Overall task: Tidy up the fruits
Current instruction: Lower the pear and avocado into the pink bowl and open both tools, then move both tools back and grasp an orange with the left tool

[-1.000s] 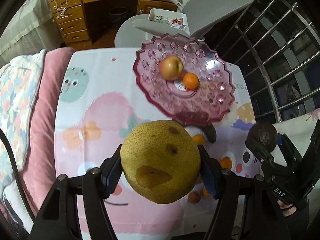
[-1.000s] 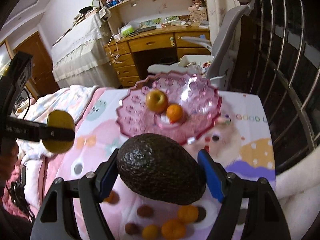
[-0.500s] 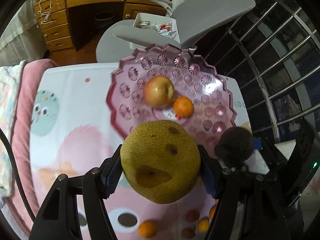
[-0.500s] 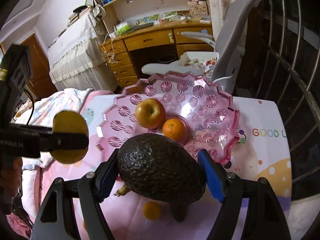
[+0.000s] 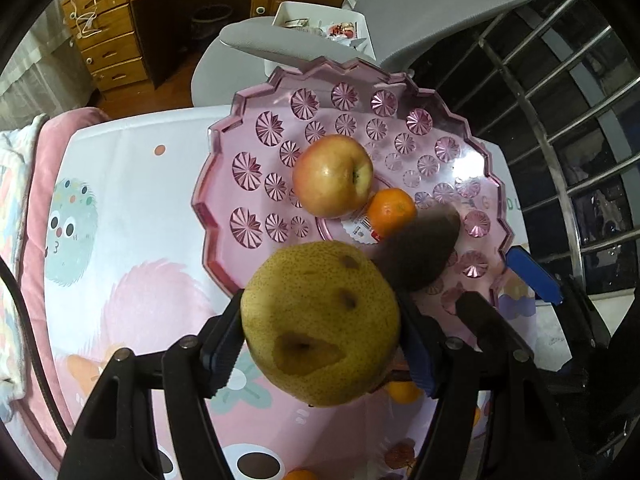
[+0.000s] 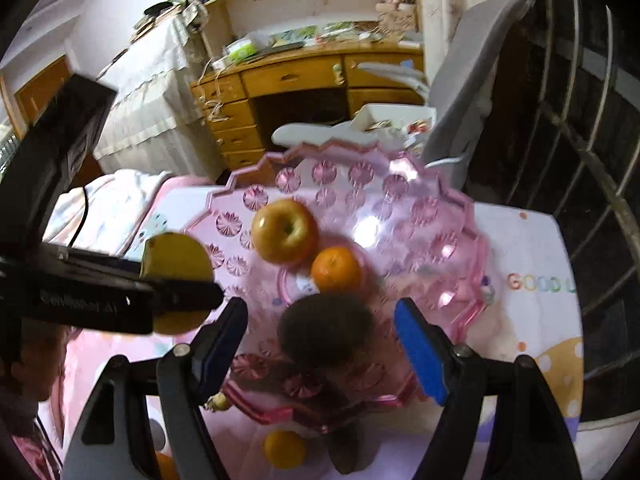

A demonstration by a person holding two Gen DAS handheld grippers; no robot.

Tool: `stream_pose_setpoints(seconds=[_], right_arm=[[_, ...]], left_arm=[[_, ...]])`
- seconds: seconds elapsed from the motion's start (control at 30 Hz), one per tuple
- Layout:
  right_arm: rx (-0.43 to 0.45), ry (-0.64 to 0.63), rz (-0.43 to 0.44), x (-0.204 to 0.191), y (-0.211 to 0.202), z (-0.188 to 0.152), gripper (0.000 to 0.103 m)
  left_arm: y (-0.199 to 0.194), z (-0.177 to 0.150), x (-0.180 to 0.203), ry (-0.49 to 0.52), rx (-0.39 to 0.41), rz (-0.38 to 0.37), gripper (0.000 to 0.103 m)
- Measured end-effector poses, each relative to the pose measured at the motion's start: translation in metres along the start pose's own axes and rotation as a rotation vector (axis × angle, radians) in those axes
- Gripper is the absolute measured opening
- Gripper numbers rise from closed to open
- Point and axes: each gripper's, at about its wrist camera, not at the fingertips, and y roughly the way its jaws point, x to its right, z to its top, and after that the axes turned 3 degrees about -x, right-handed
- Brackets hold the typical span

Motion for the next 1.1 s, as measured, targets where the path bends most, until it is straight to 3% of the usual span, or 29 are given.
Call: stream_pose_setpoints(seconds=[0.07, 0.1, 0.5, 0.83, 1.1], right_arm=[[-0.001, 0.018, -0.005, 0.001, -0.003, 0.002, 0.077], [-0.003, 0.031, -0.008, 0.002, -0.005, 0.002, 0.077], [-0.040, 0.148, -0.012, -0.004, -0.042, -0.024, 0.077], [-0.031, 0.282, -0.043, -0.021, -0.083, -0.068, 0.078], [-0.018, 0.365, -0.104, -0.041, -0.108, -0.104, 0.078]], left_arm=[[-0.013, 0.001, 0.000, 0.005, 0.047, -0.034, 0.091], [-0.019, 0.002, 0.000, 0.009, 0.065, -0.036, 0.092], [-0.068, -0.024, -0.013, 0.018, 0.092, -0.066, 0.092], [-0.110, -0.066, -0.027, 0.119, 0.117, -0.104, 0.092], [-0.123, -0.101, -0.035, 0.215, 0.072, -0.103, 0.088]])
